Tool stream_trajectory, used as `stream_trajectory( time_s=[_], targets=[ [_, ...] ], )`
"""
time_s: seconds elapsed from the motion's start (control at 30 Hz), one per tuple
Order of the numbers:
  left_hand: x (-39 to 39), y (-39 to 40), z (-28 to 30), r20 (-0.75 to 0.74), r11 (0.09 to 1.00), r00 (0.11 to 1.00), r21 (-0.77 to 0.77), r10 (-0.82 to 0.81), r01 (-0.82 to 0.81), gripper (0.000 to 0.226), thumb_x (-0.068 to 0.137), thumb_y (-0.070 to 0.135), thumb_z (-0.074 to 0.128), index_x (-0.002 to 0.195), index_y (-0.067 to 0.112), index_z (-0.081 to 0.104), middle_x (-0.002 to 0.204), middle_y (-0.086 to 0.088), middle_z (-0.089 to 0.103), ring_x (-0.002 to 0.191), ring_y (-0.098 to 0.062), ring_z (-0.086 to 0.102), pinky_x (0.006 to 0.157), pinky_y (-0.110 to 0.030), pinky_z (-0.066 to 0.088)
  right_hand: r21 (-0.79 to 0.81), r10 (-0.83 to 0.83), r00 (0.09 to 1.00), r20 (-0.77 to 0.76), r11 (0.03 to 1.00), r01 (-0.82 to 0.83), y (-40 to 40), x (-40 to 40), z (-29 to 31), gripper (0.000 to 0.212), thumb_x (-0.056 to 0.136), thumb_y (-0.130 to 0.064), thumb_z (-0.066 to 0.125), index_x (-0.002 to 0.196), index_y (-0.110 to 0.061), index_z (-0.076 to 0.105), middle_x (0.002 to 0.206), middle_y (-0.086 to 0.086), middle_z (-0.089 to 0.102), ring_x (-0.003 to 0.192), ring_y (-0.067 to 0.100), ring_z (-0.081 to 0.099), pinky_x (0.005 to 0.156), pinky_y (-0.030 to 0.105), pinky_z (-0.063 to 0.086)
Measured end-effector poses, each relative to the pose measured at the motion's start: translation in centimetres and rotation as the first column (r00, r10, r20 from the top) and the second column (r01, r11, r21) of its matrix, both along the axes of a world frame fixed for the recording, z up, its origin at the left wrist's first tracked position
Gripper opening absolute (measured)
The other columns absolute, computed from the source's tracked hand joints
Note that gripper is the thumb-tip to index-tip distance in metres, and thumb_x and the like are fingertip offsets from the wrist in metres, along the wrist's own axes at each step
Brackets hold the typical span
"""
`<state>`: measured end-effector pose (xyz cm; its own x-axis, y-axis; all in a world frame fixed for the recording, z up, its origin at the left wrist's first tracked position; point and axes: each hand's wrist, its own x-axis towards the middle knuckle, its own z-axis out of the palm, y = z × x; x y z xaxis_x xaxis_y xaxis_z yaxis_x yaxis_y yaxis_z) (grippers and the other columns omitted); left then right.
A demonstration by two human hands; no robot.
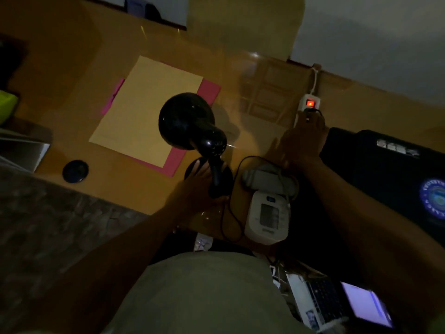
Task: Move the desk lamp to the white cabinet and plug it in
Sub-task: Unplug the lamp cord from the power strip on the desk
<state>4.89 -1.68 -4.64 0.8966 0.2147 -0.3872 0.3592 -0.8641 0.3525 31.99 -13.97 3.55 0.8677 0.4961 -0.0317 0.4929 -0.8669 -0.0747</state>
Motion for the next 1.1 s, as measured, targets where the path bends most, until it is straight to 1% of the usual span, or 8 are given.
stream_trajectory(
  time_s=[0.33,0.5,0.6,0.67,0.77,0.83,0.97,1.1],
  targets=[
    [-1.4,-4.1,2.9,-0.105,0.922,0.938,0.248,0.331,-0.298,0.096,0.087,0.073,0.036,0.157,0.017,0.001,0.165,-0.016,-0.006,0.152,-0.033,-0.007,0.122,-0.051,-0.002,-0.095,0.126,0.991,-0.046,0.987,-0.13,0.9,3.7,-2.3,0.044,0.094,-0.019,0.047,0.133,0.001,0.051,0.142,0.03,0.043,0.128,0.045,0.042,0.106,0.05,0.033],
    [0.8,-7.6,7.7,-0.278,0.834,0.797,0.031,0.536,-0.55,0.067,0.09,0.053,0.054,0.141,0.01,0.044,0.146,-0.021,0.042,0.132,-0.039,0.043,0.103,-0.044,0.04,0.004,0.102,0.995,-0.002,0.995,-0.102,0.7,4.0,-1.5,0.076,0.079,-0.035,0.01,0.131,0.001,0.052,0.139,0.032,0.046,0.129,0.046,0.042,0.107,0.053,0.032],
    [3.5,-7.4,10.7,-0.369,0.833,0.818,-0.171,0.441,-0.526,0.041,0.09,0.053,0.055,0.076,0.015,0.06,0.088,-0.004,0.067,0.081,-0.022,0.065,0.063,-0.027,0.041,0.042,0.068,0.998,-0.014,0.997,-0.067,0.6,4.3,-0.9,0.057,0.088,-0.032,0.035,0.135,-0.005,0.052,0.146,0.025,0.043,0.133,0.042,0.041,0.108,0.048,0.031],
    [6.5,-7.4,12.7,-0.317,0.742,0.864,-0.448,0.391,-0.499,0.037,0.091,0.056,0.054,0.065,0.03,0.055,0.071,0.012,0.06,0.069,-0.004,0.059,0.057,-0.021,0.041,0.096,0.037,0.999,-0.032,0.995,-0.034,0.6,5.5,-0.2,0.05,0.091,-0.027,0.048,0.137,-0.008,0.052,0.146,0.021,0.044,0.133,0.04,0.042,0.108,0.046,0.032],
    [11.3,-7.5,13.5,-0.082,0.7,0.891,-0.587,0.447,-0.406,0.014,0.093,0.04,0.059,0.097,0.028,0.066,0.103,0.018,0.068,0.102,-0.001,0.063,0.083,-0.017,0.05,0.141,-0.032,0.998,-0.057,0.989,0.04,0.4,7.8,0.3,0.05,0.09,-0.027,0.052,0.137,-0.009,0.053,0.139,0.019,0.051,0.126,0.04,0.048,0.103,0.045,0.039],
    [14.8,-7.4,12.7,0.012,0.747,0.88,-0.533,0.476,-0.397,0.038,0.092,0.031,0.063,0.125,0.014,0.056,0.136,-0.002,0.056,0.125,-0.02,0.053,0.098,-0.025,0.044,0.164,-0.079,0.978,-0.191,0.98,0.111,0.1,9.7,0.5,0.053,0.091,-0.032,0.055,0.138,-0.009,0.053,0.14,0.018,0.053,0.126,0.039,0.052,0.105,0.045,0.044],
    [21.1,-6.8,10.3,0.077,0.787,0.861,-0.453,0.503,-0.419,0.057,0.089,0.02,0.065,0.141,0.014,0.043,0.144,-0.011,0.044,0.129,-0.028,0.047,0.102,-0.034,0.042,0.146,-0.053,0.889,-0.454,0.98,0.133,-0.7,12.8,0.7,0.041,0.088,-0.038,0.067,0.125,-0.022,0.067,0.128,0.009,0.067,0.117,0.027,0.063,0.093,0.031,0.049],
    [25.7,-5.6,6.6,0.02,0.79,0.855,-0.395,0.518,-0.47,0.062,0.09,0.017,0.064,0.146,0.016,0.037,0.152,-0.012,0.037,0.135,-0.033,0.043,0.105,-0.042,0.04,0.106,0.014,0.913,-0.408,0.994,0.032,-0.6,13.9,0.6,0.033,0.083,-0.031,0.074,0.115,-0.025,0.074,0.119,0.006,0.072,0.108,0.025,0.068,0.084,0.029,0.05]
  ],
)
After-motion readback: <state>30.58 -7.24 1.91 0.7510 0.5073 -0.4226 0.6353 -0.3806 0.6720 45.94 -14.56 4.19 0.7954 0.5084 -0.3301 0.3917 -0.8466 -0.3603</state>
